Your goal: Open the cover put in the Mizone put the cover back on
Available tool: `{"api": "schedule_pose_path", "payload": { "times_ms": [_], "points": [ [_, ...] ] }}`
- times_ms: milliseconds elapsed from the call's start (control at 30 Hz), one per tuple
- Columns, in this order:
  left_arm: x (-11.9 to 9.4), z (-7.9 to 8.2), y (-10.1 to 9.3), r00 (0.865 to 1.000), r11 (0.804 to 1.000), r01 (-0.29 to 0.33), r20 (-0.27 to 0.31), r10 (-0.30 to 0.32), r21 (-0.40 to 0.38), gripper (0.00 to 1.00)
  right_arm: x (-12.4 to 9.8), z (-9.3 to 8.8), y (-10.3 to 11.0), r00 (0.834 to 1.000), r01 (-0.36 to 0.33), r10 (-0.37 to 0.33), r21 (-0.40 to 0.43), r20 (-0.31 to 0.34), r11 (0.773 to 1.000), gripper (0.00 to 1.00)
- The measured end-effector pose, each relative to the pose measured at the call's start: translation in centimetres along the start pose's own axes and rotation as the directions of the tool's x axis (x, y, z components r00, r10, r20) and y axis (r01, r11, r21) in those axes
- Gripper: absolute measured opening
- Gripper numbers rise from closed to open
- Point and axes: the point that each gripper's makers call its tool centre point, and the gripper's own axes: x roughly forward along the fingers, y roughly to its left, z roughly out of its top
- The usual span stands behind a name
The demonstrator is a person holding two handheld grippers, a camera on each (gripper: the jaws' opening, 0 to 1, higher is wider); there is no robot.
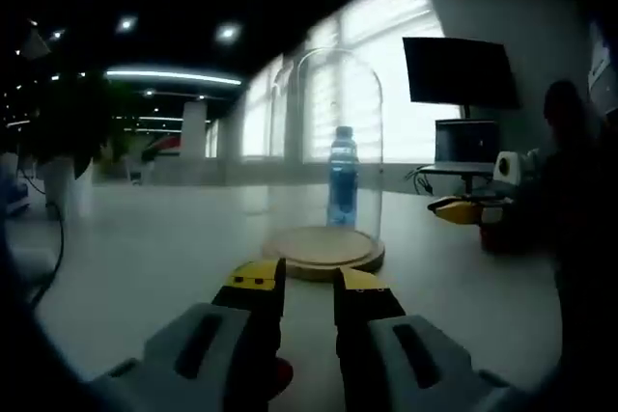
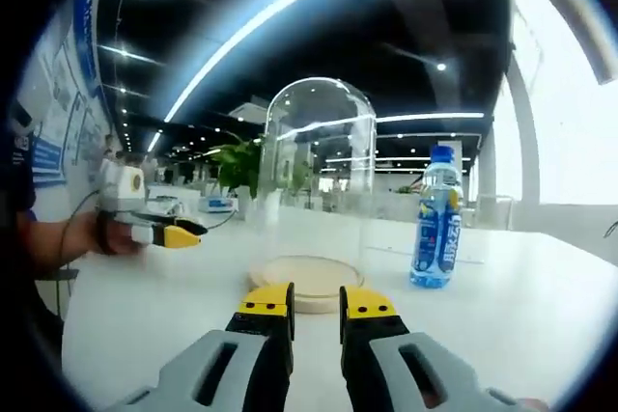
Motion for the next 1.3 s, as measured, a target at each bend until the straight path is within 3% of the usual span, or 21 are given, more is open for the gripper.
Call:
{"api": "schedule_pose_path", "payload": {
  "times_ms": [1300],
  "points": [
    [-0.05,-0.03,0.08,1.0,1.0,-0.004,0.0,0.004,-0.003,0.13,0.05,0.01,0.18,1.0,0.0,0.0,-0.016,-0.003,1.0,0.12]
  ]
}}
